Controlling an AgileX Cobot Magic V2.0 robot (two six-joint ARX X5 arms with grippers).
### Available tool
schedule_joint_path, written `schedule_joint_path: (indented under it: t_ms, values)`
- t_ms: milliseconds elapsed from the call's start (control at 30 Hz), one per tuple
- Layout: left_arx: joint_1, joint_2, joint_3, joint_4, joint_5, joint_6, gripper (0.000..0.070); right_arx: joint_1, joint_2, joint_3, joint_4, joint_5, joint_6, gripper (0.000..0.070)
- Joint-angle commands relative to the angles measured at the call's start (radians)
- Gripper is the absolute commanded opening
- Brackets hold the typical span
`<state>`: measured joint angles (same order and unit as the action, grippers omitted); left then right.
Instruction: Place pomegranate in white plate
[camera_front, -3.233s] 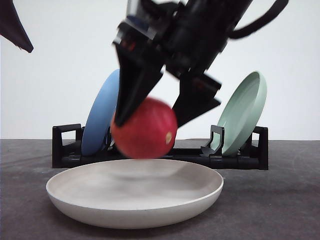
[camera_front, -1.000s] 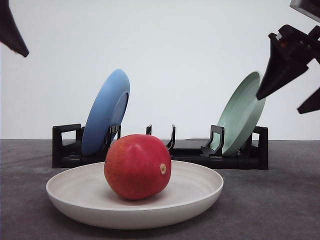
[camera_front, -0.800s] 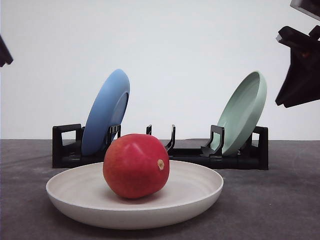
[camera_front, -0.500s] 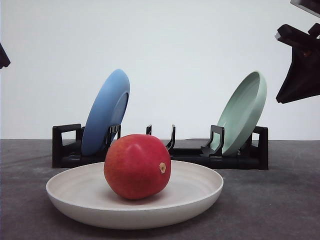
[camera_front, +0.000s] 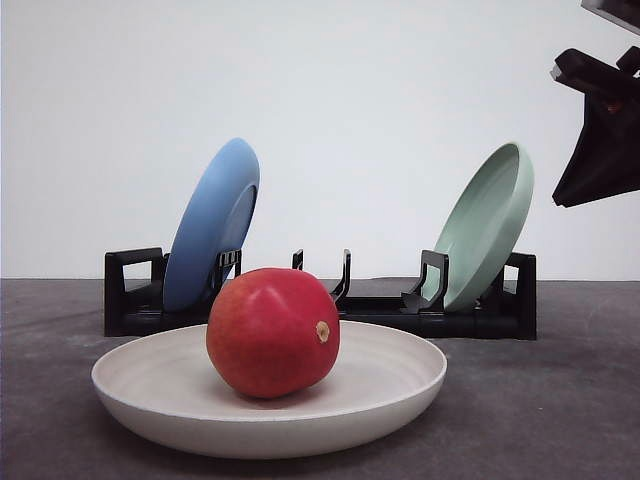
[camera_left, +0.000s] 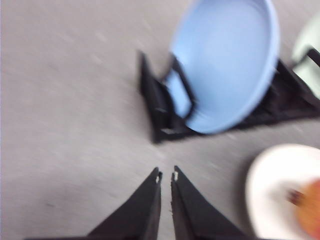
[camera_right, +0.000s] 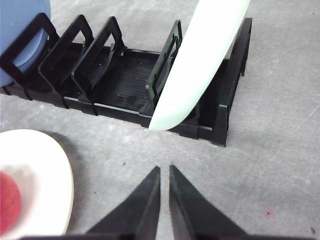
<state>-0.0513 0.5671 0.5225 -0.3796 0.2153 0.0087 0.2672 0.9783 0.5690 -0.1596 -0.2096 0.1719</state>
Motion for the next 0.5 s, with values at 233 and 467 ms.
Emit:
schedule_joint_path:
  t_ms: [233, 467]
  values:
    - [0.090, -0.283, -0.258, 0.118, -0.048, 0.005, 0.0017, 0.003, 0.007, 0.002, 0.010, 0.000, -0.008, 0.0025]
    - [0.120, -0.456, -0.386, 0.118, -0.086, 0.001, 0.0017, 0.003, 0.007, 0.002, 0.010, 0.000, -0.008, 0.0025]
